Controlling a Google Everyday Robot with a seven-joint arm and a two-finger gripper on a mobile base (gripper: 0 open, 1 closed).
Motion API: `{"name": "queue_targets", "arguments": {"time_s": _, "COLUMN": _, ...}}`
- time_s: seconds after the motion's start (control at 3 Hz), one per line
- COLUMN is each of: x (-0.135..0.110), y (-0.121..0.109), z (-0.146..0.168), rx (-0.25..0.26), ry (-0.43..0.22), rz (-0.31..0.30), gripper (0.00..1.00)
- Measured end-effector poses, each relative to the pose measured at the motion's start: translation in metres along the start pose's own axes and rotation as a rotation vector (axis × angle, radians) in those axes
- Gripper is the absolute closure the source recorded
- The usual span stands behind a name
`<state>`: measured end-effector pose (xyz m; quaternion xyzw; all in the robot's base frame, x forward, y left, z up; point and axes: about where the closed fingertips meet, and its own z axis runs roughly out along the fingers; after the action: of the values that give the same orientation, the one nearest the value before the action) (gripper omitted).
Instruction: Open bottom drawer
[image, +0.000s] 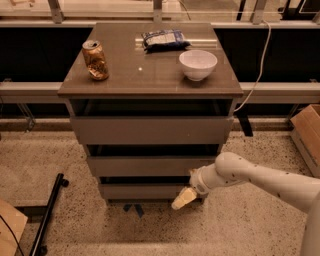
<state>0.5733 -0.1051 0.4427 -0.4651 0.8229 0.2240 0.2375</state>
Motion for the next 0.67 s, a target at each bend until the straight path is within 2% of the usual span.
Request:
{"name": "queue_targets", "arguments": {"time_s": 0.33, "x": 0.020, "y": -0.010, "z": 0.011, "rx": 0.012, "ry": 0.034, "rz": -0.003, "gripper": 0.00}}
{"name": "queue_targets", "arguments": {"time_s": 0.67, "x": 0.036, "y": -0.030, "z": 0.020, "rx": 0.028, "ry": 0.038, "rz": -0.006, "gripper": 0.00}}
